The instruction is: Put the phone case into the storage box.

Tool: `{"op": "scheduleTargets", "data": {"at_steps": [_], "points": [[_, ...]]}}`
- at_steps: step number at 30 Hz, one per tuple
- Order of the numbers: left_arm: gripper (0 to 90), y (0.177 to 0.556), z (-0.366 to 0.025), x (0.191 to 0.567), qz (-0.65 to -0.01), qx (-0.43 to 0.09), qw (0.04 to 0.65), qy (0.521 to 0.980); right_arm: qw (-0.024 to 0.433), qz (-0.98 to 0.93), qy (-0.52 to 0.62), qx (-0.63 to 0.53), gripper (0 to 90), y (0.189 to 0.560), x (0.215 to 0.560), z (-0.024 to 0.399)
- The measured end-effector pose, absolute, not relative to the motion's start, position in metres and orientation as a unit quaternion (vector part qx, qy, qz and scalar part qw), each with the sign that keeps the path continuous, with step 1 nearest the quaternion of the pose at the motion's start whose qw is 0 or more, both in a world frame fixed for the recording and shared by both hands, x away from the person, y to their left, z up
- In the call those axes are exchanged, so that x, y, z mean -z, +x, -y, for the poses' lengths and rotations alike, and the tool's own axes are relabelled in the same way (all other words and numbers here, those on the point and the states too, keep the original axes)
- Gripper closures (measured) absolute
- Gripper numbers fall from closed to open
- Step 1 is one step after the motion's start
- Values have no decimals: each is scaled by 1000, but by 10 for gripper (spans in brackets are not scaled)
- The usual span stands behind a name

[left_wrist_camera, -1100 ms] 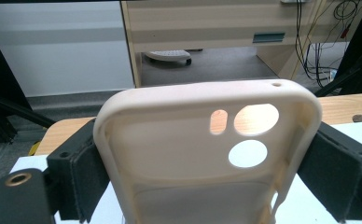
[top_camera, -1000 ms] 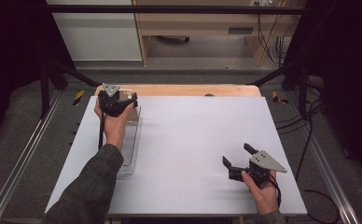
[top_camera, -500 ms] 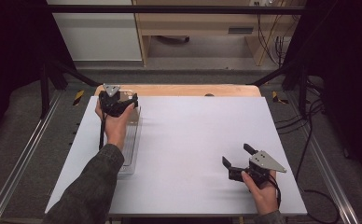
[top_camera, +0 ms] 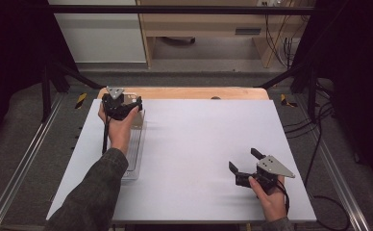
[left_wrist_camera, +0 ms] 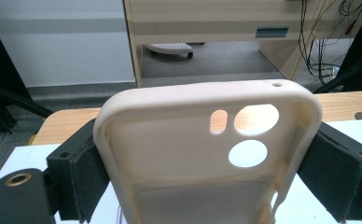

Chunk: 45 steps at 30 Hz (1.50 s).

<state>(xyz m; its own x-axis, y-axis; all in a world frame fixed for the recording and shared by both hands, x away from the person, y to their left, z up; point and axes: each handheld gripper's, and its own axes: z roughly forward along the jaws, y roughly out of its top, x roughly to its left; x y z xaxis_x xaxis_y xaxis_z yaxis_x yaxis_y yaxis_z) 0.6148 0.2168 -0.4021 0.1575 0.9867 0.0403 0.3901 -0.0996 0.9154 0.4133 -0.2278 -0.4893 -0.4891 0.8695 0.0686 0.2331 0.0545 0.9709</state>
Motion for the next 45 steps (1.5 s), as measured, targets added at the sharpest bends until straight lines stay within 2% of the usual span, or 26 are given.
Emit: {"op": "scheduleTargets", "data": {"at_steps": [6, 45], "points": [[107, 614, -216, 401, -534, -373, 390, 650, 289, -666, 414, -550, 47, 413, 489, 228], [93, 617, -214, 405, -525, -379, 398, 649, 281, -672, 413, -547, 46, 414, 492, 225]]}}
